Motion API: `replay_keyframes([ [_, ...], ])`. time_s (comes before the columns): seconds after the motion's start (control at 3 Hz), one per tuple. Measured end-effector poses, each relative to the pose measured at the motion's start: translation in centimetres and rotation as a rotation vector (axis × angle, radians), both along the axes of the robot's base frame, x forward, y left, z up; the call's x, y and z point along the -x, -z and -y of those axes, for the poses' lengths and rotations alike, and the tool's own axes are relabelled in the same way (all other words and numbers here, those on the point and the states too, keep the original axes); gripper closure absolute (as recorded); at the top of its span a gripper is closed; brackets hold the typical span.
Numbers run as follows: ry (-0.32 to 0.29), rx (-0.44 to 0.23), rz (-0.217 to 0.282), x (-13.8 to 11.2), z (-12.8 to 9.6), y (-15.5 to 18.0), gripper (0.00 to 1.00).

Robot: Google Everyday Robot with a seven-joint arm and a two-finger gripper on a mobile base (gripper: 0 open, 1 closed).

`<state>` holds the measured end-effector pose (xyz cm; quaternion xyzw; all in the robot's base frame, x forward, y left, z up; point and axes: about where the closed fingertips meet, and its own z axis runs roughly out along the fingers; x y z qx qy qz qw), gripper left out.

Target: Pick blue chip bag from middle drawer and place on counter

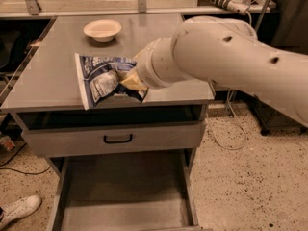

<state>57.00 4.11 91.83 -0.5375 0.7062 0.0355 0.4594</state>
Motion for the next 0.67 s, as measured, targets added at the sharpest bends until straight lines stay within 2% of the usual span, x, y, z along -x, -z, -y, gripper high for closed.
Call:
replay_keyframes([
  [0.67,-0.117,-0.053,0.010,-7.6,-5.1,-2.6,1.00],
])
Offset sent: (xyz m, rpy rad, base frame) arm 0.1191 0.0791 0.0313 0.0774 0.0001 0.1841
